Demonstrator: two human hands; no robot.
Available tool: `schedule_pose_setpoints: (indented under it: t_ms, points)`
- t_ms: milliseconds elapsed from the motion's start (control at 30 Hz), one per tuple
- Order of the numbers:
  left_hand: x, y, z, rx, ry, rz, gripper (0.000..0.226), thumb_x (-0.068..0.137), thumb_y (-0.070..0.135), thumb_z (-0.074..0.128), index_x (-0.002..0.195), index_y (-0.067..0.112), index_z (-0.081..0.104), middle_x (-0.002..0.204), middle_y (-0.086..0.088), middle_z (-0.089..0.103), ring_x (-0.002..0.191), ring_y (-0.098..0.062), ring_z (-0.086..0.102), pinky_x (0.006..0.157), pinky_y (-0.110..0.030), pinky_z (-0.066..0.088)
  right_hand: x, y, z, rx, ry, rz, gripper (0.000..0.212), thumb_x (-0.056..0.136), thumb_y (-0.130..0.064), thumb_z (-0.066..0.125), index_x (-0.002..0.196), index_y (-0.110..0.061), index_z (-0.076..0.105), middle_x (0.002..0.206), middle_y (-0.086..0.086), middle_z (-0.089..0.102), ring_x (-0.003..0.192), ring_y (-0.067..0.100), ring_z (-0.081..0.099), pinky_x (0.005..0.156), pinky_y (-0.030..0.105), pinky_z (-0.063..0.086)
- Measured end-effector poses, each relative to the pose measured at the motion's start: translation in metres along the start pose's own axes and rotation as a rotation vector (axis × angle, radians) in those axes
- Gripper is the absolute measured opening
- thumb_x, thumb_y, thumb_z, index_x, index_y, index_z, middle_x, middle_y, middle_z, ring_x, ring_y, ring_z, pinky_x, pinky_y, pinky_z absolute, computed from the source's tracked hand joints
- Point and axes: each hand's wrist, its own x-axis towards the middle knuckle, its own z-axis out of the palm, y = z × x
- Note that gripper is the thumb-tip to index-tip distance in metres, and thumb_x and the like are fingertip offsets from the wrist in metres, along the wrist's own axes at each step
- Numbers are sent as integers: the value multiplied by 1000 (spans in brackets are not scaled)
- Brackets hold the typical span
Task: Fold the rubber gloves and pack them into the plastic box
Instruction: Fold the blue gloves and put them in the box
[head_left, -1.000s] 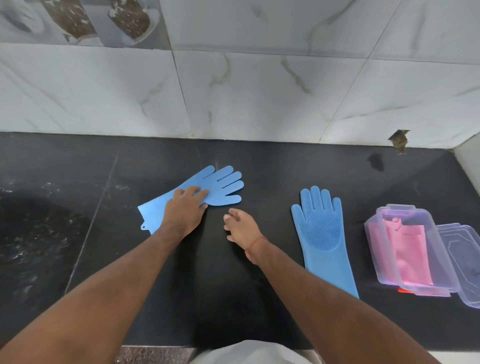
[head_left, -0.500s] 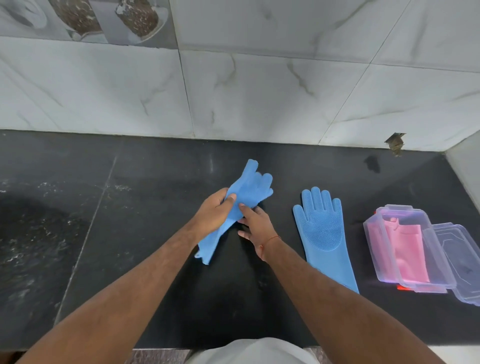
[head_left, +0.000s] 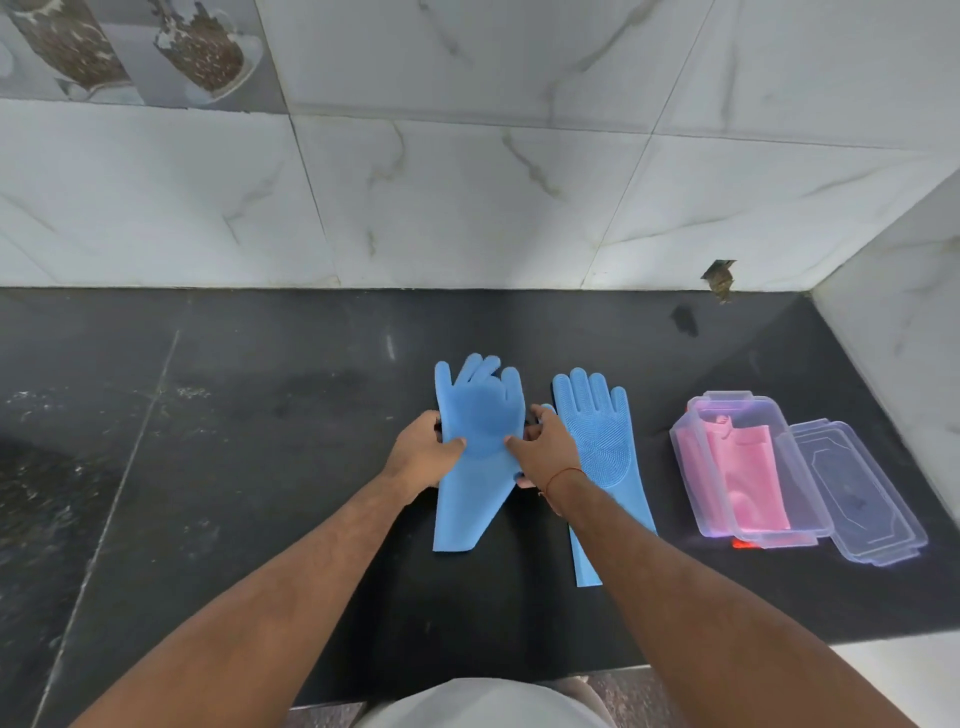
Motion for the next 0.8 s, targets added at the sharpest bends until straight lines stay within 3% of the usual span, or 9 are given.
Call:
schedule_pose_setpoints:
  t_ms: [67, 133, 200, 300, 367, 433, 533, 700, 800]
  points:
    - [-3, -4, 2, 121, 14, 21, 37, 100, 27, 76, 131, 18, 59, 117, 0, 73, 103, -22, 77, 85, -49, 70, 1, 8, -3, -102, -8, -10, 56, 94, -14, 72, 146, -17, 53, 101, 0, 73, 87, 17, 69, 77, 41, 67]
    - [-7, -6, 4, 178, 17, 31, 49, 97, 27, 81, 137, 18, 53, 120, -1, 72, 103, -23, 77, 81, -48, 71, -1, 14, -4, -151, 8, -41, 53, 93, -14, 72, 144, -14, 57, 105, -1, 75, 99, 20, 70, 98, 44, 61]
    - [-12, -10, 5, 213, 17, 36, 60, 96, 27, 82, 143, 18, 47, 120, -1, 70, 103, -24, 76, 78, -49, 71, -5, 18, -5, -123, -7, -46, 59, 94, -15, 74, 149, -14, 54, 120, 1, 74, 111, 22, 69, 104, 46, 58]
    - [-21, -15, 7, 267, 20, 67, 73, 95, 26, 83, 152, 21, 38, 123, -1, 68, 106, -23, 74, 73, -46, 71, -13, 22, -10, -29, -68, -13, 74, 92, -17, 80, 156, -13, 45, 130, 2, 71, 116, 23, 69, 99, 48, 62]
    - [-25, -16, 8, 270, 23, 58, 78, 95, 25, 83, 155, 23, 33, 127, -2, 68, 108, -25, 74, 74, -46, 71, -17, 26, -17, 99, -117, 70, 76, 87, -17, 86, 152, -16, 47, 124, 1, 73, 109, 23, 72, 84, 39, 65]
    - [-27, -16, 9, 247, 10, 19, 84, 96, 23, 83, 160, 23, 29, 130, -5, 68, 109, -26, 76, 78, -48, 71, -23, 30, -25, 166, -175, 182, 53, 82, -21, 89, 127, -22, 61, 111, 2, 76, 93, 20, 72, 71, 34, 60]
    - [-30, -15, 12, 246, -3, -38, 108, 98, 22, 82, 174, 20, 5, 141, -11, 66, 114, -30, 77, 89, -51, 69, -30, 40, -33, 59, -272, 185, 22, 80, -29, 90, 97, -21, 79, 91, 1, 81, 76, 15, 68, 67, 30, 53]
    - [-32, -15, 16, 209, 18, -52, 111, 100, 19, 80, 176, 21, -1, 149, -13, 63, 121, -33, 75, 97, -57, 65, -40, 49, -39, 187, -392, 113, 48, 80, -19, 92, 123, -23, 69, 107, 7, 81, 98, 22, 80, 91, 38, 65]
    - [-33, -16, 17, 205, 32, -36, 101, 99, 18, 80, 173, 20, 11, 140, -11, 68, 118, -32, 76, 95, -57, 66, -47, 53, -40, 176, -501, 116, 66, 82, -13, 89, 136, -29, 54, 113, 17, 77, 91, 26, 81, 83, 38, 67]
